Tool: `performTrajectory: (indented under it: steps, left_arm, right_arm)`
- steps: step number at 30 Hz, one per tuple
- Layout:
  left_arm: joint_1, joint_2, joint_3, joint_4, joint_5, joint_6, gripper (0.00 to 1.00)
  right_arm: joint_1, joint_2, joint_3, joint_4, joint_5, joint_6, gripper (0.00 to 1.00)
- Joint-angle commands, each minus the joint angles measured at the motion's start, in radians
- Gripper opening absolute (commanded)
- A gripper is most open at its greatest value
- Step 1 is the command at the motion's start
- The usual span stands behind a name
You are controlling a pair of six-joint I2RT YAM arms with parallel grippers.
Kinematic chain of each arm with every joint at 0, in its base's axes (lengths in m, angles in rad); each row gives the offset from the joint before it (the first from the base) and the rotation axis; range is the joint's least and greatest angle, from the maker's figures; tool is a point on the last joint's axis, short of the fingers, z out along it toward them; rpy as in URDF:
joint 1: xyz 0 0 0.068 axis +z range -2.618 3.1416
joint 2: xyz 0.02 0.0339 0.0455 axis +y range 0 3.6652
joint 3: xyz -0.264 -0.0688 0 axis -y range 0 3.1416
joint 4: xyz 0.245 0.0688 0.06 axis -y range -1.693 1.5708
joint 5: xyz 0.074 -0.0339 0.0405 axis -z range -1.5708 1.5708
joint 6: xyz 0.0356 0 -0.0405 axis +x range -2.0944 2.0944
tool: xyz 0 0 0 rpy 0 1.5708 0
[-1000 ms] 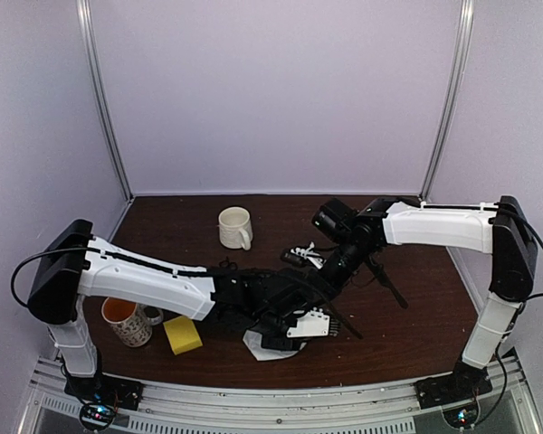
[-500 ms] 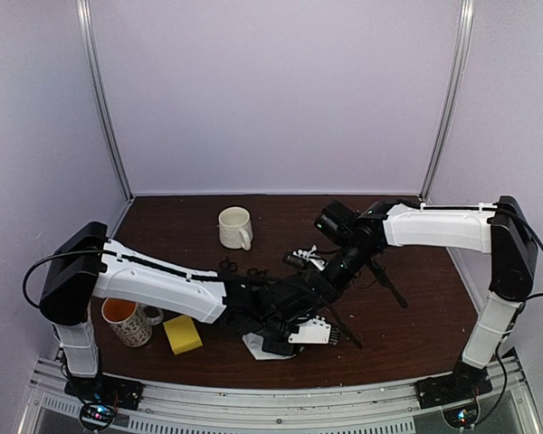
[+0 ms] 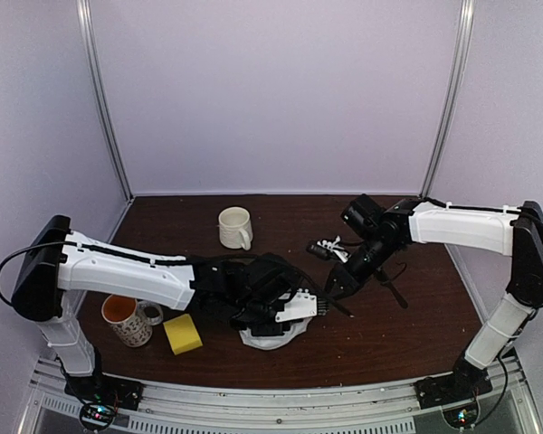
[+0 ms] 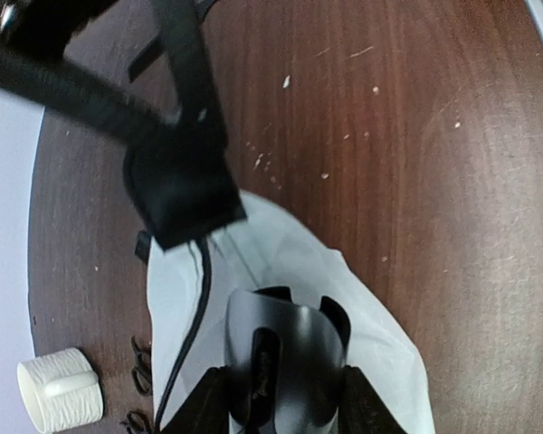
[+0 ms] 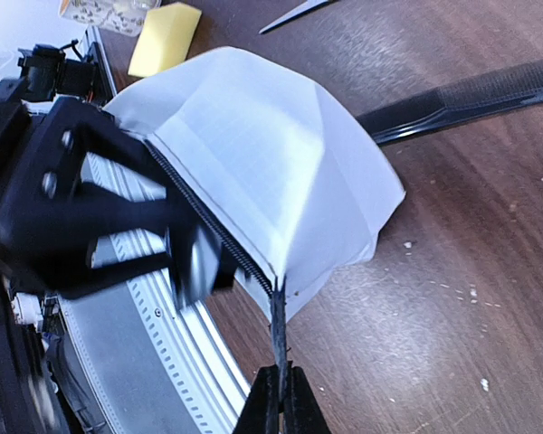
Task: Sort the hair-cutting tools
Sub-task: Adjust the kit bag at the center of the board.
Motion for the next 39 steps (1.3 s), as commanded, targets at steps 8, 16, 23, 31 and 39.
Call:
performTrajectory:
  steps: [8, 16, 23, 31, 39]
  left_arm:
    - [0.084, 0.012, 0.017, 0.004, -0.059, -0.151, 0.14]
    - [0.106, 0.077, 0.069, -0.033, -0.107, -0.228, 0.30]
    - [0.107, -0.034, 0.054, -0.004, -0.076, -0.268, 0.54]
    - [0.127, -0.216, 0.008, 0.099, 0.028, -0.373, 0.60]
    - [0.281, -0.255, -0.138, 0.064, 0.331, -0.703, 0.61]
  right_arm:
    - [-0.049, -0.065, -0.048, -0.004, -0.067, -0.049, 0.00]
    - [-0.051, -0.113, -0.063, -0.001, -0.119, -0.054, 0.00]
    - [-0.089, -0.118, -0.064, -0.006, -0.109, -0.057, 0.00]
    - [-0.186, -0.142, -0.054, -0.048, -0.058, -0.112, 0.00]
    - [-0.192, -0.161, -0.078, -0.038, -0.015, -0.145, 0.00]
